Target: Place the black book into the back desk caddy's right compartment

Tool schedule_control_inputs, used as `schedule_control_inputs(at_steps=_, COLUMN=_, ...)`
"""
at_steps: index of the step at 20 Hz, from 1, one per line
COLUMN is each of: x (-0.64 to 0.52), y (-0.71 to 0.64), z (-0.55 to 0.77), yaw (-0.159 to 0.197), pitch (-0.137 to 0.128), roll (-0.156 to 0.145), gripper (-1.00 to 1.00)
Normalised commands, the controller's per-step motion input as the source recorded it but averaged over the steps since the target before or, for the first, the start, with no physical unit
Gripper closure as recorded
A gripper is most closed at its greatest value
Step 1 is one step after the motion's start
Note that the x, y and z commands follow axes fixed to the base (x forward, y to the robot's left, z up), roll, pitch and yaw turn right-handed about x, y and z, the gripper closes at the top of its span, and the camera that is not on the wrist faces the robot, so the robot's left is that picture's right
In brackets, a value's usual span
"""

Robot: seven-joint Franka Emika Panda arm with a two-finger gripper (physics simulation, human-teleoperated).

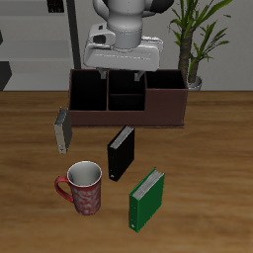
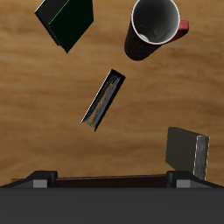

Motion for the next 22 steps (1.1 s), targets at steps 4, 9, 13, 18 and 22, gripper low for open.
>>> schedule_control_inputs(at_steps=4, x=0.24, y=0.1, z=-0.11, yaw=-0.006, pitch=-0.03, roll=0.04, gripper=-1.0)
schedule_control_inputs(at_steps=9, x=0.32, y=0.09, z=-0.19, yaw=-0.016, pitch=0.003, roll=0.05, gripper=-1.0)
schedule_control_inputs(at_steps=13, x=0.33, y=-0.11, z=-0.25, yaw=-0.014, pitch=-0.004, roll=-0.025, gripper=-1.0)
schedule_control_inputs(at_steps=18, x=0.15, y=-0.14, z=-0.23, yaw=-0.056, pitch=-0.038, roll=-0.008, gripper=-1.0)
schedule_control_inputs(at_steps=22, x=0.13, y=-0.05, z=-0.32, yaw=-0.059, pitch=0.015, roll=0.013, gripper=-1.0)
